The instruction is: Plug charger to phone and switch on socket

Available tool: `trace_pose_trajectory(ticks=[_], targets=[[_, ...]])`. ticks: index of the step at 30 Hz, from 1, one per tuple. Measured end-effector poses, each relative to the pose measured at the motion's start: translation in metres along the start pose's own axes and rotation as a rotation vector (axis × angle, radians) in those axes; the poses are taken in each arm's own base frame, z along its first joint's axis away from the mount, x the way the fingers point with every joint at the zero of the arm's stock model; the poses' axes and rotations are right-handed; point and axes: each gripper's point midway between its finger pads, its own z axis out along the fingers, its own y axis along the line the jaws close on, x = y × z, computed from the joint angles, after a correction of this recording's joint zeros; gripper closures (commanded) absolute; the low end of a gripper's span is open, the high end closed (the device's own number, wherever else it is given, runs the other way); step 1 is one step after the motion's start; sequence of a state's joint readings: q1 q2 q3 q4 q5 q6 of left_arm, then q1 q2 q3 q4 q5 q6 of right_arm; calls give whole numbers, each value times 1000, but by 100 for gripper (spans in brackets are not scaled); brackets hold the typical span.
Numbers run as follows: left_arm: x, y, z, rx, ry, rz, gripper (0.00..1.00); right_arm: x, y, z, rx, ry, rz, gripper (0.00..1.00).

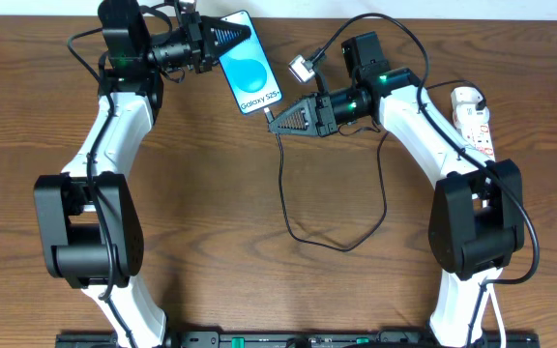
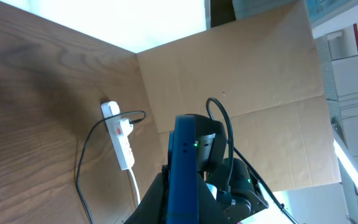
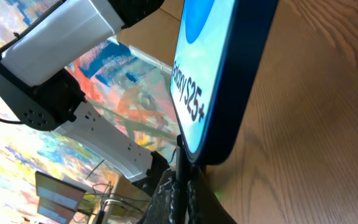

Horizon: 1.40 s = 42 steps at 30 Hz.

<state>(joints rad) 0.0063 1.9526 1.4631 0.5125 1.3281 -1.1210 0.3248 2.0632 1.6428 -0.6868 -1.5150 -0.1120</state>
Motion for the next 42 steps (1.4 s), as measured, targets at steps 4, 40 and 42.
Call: trace_pose_trajectory(ticks=[4,40,42], targets=[[0,0,0,0,0,0,93,0,0,0,0,0,0,99],[1,0,5,-1,-2,30,93,-15,2,0,-11,-9,36,99],[0,0,4,-2,-4,31,93,-14,2,0,-11,-9,53,99]])
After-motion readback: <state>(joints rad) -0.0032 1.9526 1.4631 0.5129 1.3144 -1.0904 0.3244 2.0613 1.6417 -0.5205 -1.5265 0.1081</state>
